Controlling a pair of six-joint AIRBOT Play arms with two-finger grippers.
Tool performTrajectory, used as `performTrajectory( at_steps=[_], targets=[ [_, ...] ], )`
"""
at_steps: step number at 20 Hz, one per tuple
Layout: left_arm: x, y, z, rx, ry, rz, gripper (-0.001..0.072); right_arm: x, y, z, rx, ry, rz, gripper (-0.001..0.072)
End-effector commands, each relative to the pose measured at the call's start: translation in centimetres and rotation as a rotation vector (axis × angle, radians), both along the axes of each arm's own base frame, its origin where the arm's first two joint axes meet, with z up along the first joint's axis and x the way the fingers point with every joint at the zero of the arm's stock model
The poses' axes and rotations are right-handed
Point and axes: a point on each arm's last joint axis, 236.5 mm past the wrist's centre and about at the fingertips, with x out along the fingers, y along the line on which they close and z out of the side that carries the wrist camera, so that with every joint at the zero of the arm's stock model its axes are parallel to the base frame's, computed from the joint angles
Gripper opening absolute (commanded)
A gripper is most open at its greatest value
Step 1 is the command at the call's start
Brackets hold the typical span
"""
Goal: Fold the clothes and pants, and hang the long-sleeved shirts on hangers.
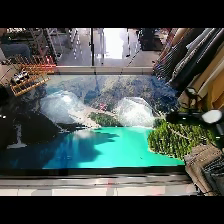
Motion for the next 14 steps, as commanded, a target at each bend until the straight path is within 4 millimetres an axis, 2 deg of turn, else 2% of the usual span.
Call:
performTrajectory(
  at_steps=[1,3,6,14],
  targets=[
    [2.2,0.8,3.5,-0.033,-0.172,0.060,0.0009,5.0,3.2,4.4,-0.121,-0.311,0.019,0.0057],
    [2.2,0.8,3.5,-0.033,-0.172,0.060,0.0008,6.2,3.0,6.2,-0.129,-0.400,-0.010,0.0057],
    [2.2,0.8,3.5,-0.033,-0.172,0.060,0.0009,6.8,2.4,7.4,-0.137,-0.453,-0.039,0.0056],
    [2.2,0.8,3.5,-0.033,-0.172,0.060,0.0009,6.9,2.3,7.5,-0.138,-0.461,-0.042,0.0056]
  ],
)
